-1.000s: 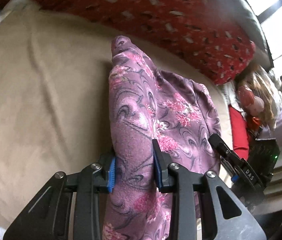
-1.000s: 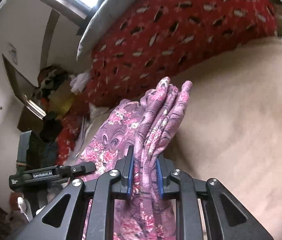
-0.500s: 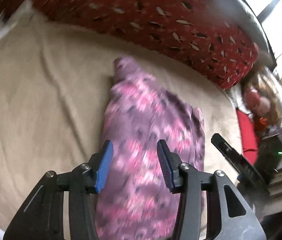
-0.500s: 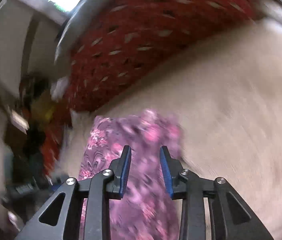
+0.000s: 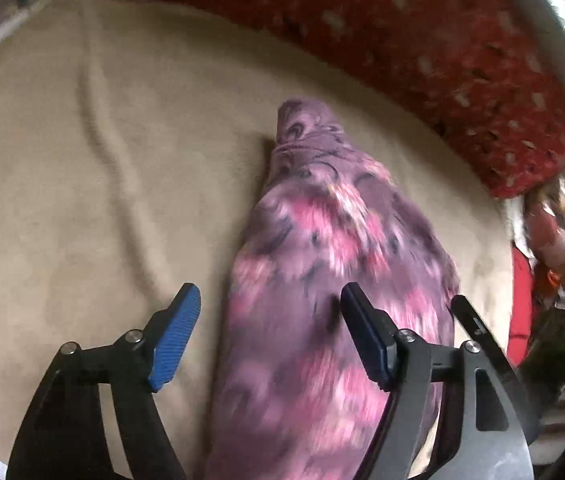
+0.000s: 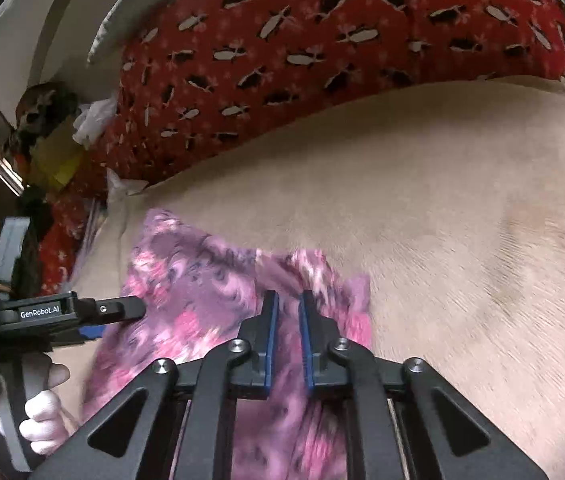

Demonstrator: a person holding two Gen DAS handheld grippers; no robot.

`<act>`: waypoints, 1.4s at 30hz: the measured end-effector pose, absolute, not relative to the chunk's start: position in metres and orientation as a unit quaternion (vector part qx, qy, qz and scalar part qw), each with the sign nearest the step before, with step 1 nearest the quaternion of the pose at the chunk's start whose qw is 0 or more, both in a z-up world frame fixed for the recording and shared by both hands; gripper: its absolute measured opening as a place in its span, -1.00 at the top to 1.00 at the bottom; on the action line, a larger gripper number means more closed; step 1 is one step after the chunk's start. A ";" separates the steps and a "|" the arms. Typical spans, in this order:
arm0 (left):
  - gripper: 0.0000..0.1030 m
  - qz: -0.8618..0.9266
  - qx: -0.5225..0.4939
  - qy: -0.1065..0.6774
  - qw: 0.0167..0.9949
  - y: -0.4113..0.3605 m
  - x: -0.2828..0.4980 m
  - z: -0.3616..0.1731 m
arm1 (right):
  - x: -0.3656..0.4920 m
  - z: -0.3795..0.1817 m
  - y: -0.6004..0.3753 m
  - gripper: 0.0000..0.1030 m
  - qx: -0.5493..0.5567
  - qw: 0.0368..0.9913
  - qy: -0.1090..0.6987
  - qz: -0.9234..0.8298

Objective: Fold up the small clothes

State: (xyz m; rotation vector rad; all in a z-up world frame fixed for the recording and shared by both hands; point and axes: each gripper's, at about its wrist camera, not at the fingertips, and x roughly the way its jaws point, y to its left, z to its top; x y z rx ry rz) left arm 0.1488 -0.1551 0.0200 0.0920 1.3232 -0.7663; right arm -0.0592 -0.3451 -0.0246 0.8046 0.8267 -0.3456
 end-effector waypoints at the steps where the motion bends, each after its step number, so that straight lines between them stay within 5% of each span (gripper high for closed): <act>1: -0.41 -0.348 0.050 0.583 0.732 -0.144 0.139 0.028 | -0.066 -0.014 -0.337 0.64 0.377 0.832 0.382 -0.143; 3: -0.41 -0.351 0.062 0.567 0.743 -0.122 0.116 0.028 | -0.084 0.001 -0.314 0.55 0.371 0.849 0.367 -0.079; 5: -0.47 -0.342 0.080 0.580 0.735 -0.123 0.108 0.010 | -0.099 -0.002 -0.294 0.23 0.360 0.853 0.374 -0.057; 8: -0.51 -0.332 0.079 0.594 0.729 -0.118 0.103 -0.002 | -0.106 -0.027 -0.263 0.24 0.301 0.856 0.416 -0.063; 15: -0.51 -0.330 0.117 0.574 0.741 -0.090 0.072 0.011 | -0.138 0.015 -0.231 0.21 0.265 0.859 0.433 -0.056; 18: -0.56 -0.310 0.135 0.590 0.733 -0.087 0.058 -0.012 | -0.147 -0.024 -0.218 0.07 0.236 0.817 0.520 -0.083; 27: -0.70 -0.306 0.141 0.568 0.751 -0.076 0.046 -0.016 | -0.181 -0.016 -0.208 -0.21 0.266 0.809 0.502 -0.151; 35: -0.75 -0.309 0.135 0.571 0.748 -0.048 0.030 -0.017 | -0.174 -0.019 -0.191 -0.75 0.250 0.805 0.500 -0.200; 42: -0.81 -0.323 0.129 0.572 0.743 -0.047 0.032 -0.020 | -0.171 -0.023 -0.189 -0.93 0.281 0.793 0.485 -0.239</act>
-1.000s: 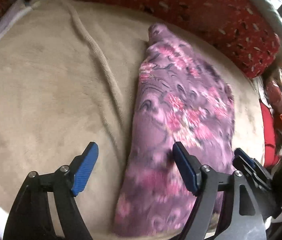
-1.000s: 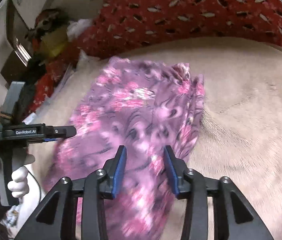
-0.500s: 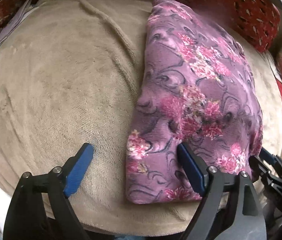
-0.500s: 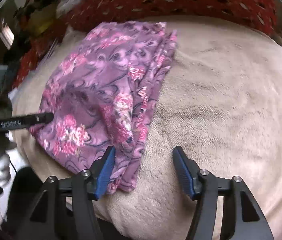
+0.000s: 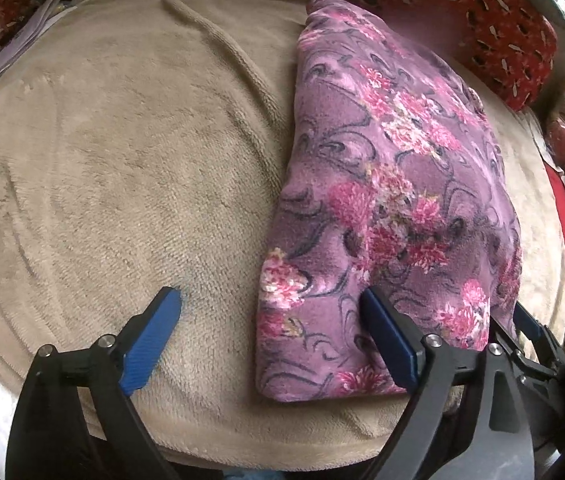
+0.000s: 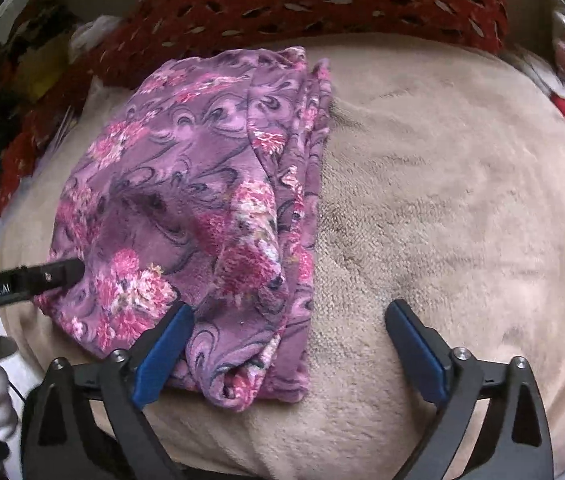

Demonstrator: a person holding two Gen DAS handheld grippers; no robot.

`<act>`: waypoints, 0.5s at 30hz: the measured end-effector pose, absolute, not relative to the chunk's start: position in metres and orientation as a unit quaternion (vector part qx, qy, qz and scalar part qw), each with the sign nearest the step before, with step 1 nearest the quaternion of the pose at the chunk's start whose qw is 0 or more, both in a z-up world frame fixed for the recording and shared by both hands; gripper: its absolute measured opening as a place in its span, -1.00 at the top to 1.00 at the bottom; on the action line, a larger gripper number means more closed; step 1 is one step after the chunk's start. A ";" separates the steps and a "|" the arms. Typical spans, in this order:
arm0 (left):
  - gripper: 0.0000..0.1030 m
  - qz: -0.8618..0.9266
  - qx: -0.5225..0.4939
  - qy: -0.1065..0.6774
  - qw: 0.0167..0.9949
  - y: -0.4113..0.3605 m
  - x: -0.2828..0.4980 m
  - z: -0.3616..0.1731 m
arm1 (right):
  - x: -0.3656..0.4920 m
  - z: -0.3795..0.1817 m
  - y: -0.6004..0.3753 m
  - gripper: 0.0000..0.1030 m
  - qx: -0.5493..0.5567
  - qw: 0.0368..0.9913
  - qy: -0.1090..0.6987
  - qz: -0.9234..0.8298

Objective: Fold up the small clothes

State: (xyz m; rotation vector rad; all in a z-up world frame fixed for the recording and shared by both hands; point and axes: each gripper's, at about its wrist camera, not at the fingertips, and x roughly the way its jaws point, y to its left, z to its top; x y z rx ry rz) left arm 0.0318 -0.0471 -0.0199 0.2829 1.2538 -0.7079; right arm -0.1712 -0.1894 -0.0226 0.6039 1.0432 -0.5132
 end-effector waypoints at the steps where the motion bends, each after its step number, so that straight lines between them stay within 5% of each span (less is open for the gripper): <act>1: -0.83 -0.326 0.130 0.573 0.741 -0.047 0.032 -0.020 | -0.171 -0.023 -0.190 -0.93 0.286 0.792 0.484 -0.238; 4: -0.82 -0.344 0.128 0.574 0.732 -0.045 0.036 -0.014 | -0.165 -0.021 -0.192 -0.89 0.280 0.788 0.499 -0.230; 7: -0.81 -0.370 0.103 0.556 0.738 -0.040 0.046 0.007 | -0.156 -0.007 -0.206 -0.57 0.281 0.790 0.491 -0.236; 12: -0.81 -0.368 0.088 0.543 0.750 -0.060 0.073 0.030 | -0.144 0.012 -0.251 -0.57 0.355 0.798 0.415 -0.255; 13: -0.81 -0.363 0.091 0.548 0.748 -0.066 0.076 0.025 | -0.139 0.008 -0.257 -0.46 0.376 0.794 0.407 -0.248; 15: -0.81 -0.347 0.107 0.566 0.740 -0.079 0.082 0.009 | -0.129 -0.005 -0.261 0.19 0.398 0.789 0.403 -0.238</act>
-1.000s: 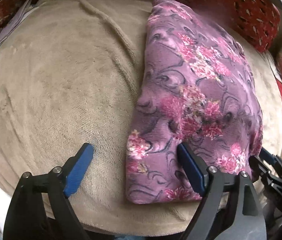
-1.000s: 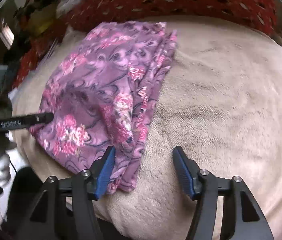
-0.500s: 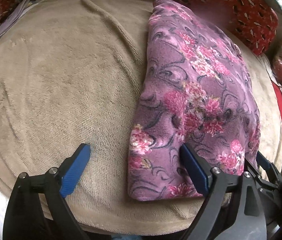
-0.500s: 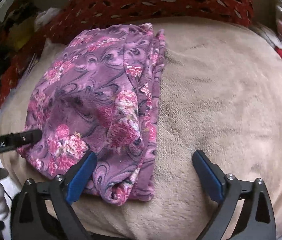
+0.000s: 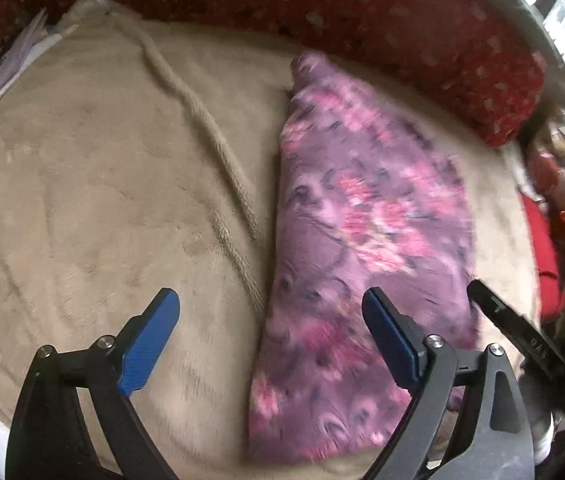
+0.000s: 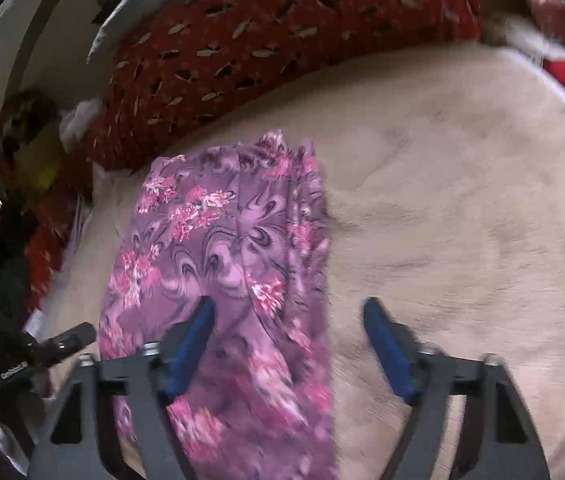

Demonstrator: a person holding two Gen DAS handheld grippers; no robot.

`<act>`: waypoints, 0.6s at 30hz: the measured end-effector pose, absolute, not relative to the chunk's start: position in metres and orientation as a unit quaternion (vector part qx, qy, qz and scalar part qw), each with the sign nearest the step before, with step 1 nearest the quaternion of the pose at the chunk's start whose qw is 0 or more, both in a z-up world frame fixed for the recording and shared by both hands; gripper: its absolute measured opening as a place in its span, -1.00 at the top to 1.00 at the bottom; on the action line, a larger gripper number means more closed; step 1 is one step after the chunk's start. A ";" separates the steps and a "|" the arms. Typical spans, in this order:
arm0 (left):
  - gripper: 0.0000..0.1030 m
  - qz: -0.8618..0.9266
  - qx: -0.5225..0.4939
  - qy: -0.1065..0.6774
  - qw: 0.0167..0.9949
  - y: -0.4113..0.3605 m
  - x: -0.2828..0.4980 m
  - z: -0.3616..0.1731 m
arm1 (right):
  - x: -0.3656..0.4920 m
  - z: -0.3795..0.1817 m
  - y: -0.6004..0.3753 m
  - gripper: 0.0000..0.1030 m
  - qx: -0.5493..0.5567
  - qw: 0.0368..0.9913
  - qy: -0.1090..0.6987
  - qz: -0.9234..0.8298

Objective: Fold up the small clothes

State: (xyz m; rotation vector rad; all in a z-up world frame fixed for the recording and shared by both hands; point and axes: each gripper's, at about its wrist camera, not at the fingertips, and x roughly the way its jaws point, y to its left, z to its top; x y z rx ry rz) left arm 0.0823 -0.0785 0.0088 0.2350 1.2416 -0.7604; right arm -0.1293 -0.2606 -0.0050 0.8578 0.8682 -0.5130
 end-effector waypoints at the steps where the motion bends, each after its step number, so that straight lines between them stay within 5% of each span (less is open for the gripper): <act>1: -0.84 -0.341 0.114 0.579 0.732 -0.083 0.085 -0.002 | -0.121 -0.018 -0.259 0.44 0.404 0.788 0.412 -0.217; 13: -0.84 -0.361 0.114 0.560 0.737 -0.136 0.117 0.023 | -0.086 0.008 -0.307 0.33 0.406 0.808 0.351 -0.244; 18: -1.00 -0.335 0.084 0.628 0.697 -0.148 0.141 -0.020 | -0.056 -0.041 -0.316 -0.04 0.367 0.774 0.439 -0.271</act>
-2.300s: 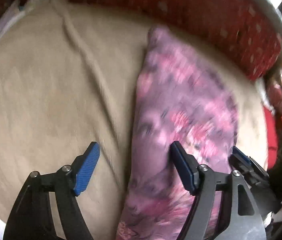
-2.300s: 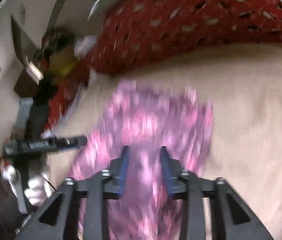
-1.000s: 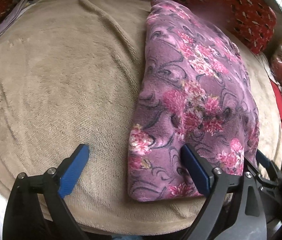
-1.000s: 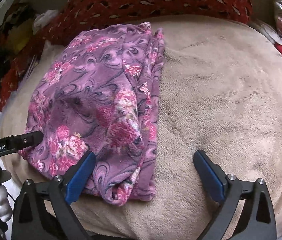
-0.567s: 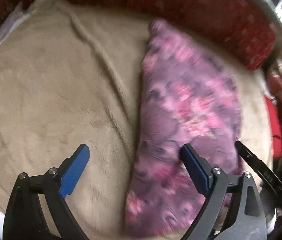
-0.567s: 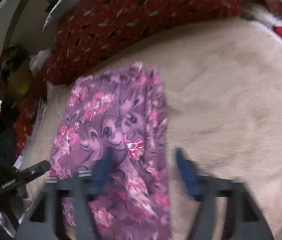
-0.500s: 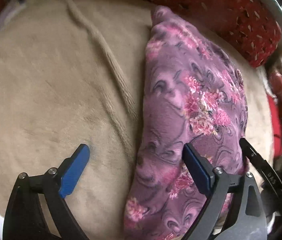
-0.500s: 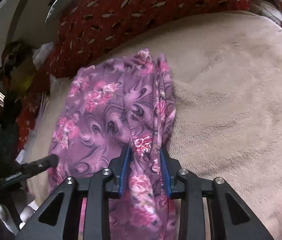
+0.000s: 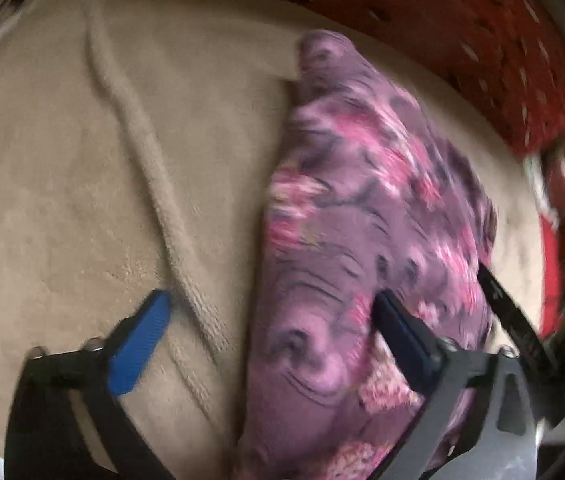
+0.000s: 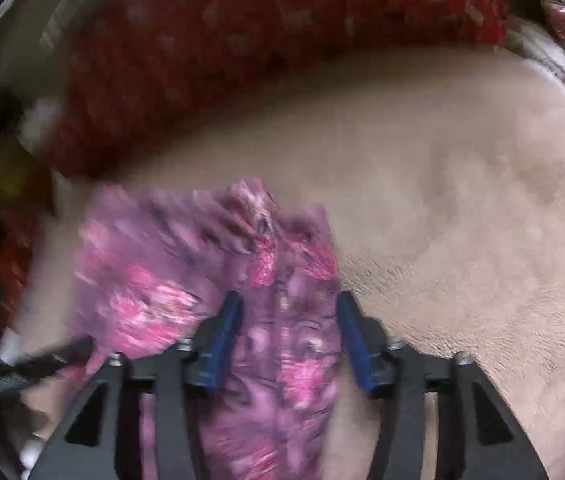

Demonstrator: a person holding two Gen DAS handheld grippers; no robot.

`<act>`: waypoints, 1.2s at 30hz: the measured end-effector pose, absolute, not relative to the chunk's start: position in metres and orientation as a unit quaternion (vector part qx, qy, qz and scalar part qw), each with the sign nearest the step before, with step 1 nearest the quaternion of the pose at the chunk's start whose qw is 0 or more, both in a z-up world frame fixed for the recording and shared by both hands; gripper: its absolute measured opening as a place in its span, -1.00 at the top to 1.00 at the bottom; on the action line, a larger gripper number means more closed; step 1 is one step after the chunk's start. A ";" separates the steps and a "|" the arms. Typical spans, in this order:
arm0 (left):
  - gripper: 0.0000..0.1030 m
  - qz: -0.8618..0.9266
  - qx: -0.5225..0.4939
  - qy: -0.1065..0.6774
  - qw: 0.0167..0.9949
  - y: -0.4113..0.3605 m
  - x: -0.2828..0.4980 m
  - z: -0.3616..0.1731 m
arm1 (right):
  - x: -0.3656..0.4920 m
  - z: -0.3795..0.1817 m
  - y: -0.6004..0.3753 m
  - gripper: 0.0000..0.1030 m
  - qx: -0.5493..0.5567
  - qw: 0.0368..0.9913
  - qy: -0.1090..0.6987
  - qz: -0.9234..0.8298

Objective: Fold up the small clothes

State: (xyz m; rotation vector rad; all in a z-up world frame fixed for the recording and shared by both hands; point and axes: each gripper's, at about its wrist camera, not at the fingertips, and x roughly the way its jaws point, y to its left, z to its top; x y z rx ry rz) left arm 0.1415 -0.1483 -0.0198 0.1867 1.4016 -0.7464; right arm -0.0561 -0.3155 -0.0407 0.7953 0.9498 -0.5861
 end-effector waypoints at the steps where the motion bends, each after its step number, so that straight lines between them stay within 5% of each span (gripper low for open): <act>1: -1.00 -0.337 0.082 0.631 0.694 -0.147 0.143 -0.018 | -0.056 -0.037 -0.316 -0.05 0.353 0.787 0.428 -0.269; 4: -0.99 -0.339 0.091 0.623 0.699 -0.132 0.136 -0.005 | -0.056 -0.024 -0.319 -0.05 0.337 0.784 0.453 -0.258; 9: -0.99 -0.351 0.106 0.600 0.711 -0.102 0.097 -0.003 | -0.086 -0.005 -0.297 -0.38 0.308 0.804 0.473 -0.187; 19: -0.99 -0.345 0.151 0.558 0.740 -0.039 0.037 0.012 | -0.147 0.016 -0.250 -0.44 0.261 0.761 0.545 -0.236; 25: -0.99 -0.335 0.183 0.527 0.759 -0.007 0.002 0.010 | -0.185 0.051 -0.211 -0.70 0.178 0.791 0.526 -0.256; 36: -0.99 -0.331 0.173 0.476 0.797 -0.003 -0.027 0.031 | -0.204 0.069 -0.175 -0.71 0.146 0.810 0.493 -0.282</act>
